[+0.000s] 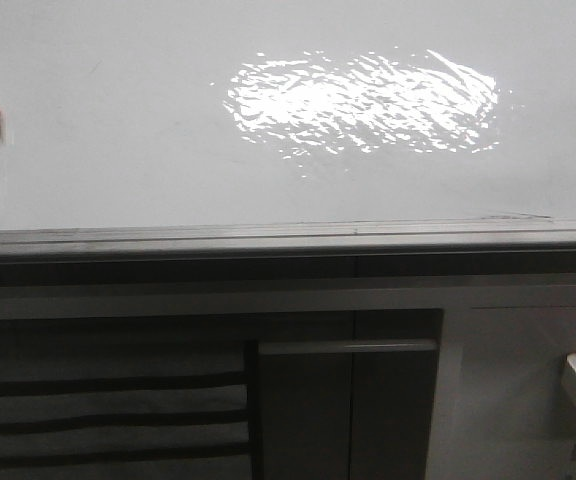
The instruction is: Write number 9 on whiteboard
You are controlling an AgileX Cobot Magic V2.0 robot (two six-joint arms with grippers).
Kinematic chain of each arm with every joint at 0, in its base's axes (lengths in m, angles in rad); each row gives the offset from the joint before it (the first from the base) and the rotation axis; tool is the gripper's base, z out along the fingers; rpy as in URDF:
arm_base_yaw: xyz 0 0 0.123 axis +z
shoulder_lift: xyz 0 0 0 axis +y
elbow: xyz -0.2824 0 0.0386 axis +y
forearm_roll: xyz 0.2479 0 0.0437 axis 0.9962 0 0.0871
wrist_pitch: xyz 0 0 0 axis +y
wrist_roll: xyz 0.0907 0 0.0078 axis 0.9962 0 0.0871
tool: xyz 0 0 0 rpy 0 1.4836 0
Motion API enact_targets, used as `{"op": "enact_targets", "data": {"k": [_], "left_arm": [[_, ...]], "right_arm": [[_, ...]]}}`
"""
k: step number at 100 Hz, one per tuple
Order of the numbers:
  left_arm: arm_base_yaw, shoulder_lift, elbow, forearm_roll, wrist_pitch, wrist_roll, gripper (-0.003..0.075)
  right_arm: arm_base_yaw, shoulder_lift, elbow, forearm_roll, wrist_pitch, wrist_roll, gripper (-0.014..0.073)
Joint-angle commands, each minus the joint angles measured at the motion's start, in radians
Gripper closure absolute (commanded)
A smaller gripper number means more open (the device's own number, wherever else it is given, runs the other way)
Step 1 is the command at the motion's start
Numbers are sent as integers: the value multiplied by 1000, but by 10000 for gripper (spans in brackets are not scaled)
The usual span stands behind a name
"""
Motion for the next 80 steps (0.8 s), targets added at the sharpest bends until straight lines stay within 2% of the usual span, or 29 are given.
{"op": "enact_targets", "data": {"k": [1, 17, 80], "left_arm": [[3, 101, -116, 11, 23, -4, 741], [3, 228, -221, 37, 99, -2, 741], [3, 301, -222, 31, 102, -2, 741]], "right_arm": [[-8, 88, -101, -58, 1, -5, 666], [-8, 189, -168, -83, 45, -5, 666], [-8, 215, -170, -83, 30, -5, 666]]}}
